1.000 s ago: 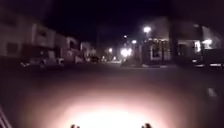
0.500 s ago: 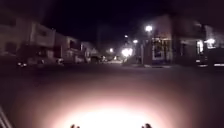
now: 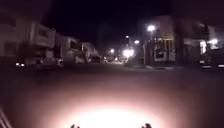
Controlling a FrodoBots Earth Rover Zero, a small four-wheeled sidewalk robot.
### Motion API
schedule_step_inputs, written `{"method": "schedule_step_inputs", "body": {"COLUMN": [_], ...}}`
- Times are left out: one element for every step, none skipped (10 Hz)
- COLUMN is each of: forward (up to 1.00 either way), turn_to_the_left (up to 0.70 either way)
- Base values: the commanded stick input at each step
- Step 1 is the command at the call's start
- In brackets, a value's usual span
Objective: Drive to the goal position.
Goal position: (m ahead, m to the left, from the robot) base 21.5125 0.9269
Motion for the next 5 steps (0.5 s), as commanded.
{"method": "schedule_step_inputs", "body": {"forward": [0.7,0.7,0.7,0.7,0.7], "turn_to_the_left": [0.0,0.0,0.0,0.0,0.0]}}
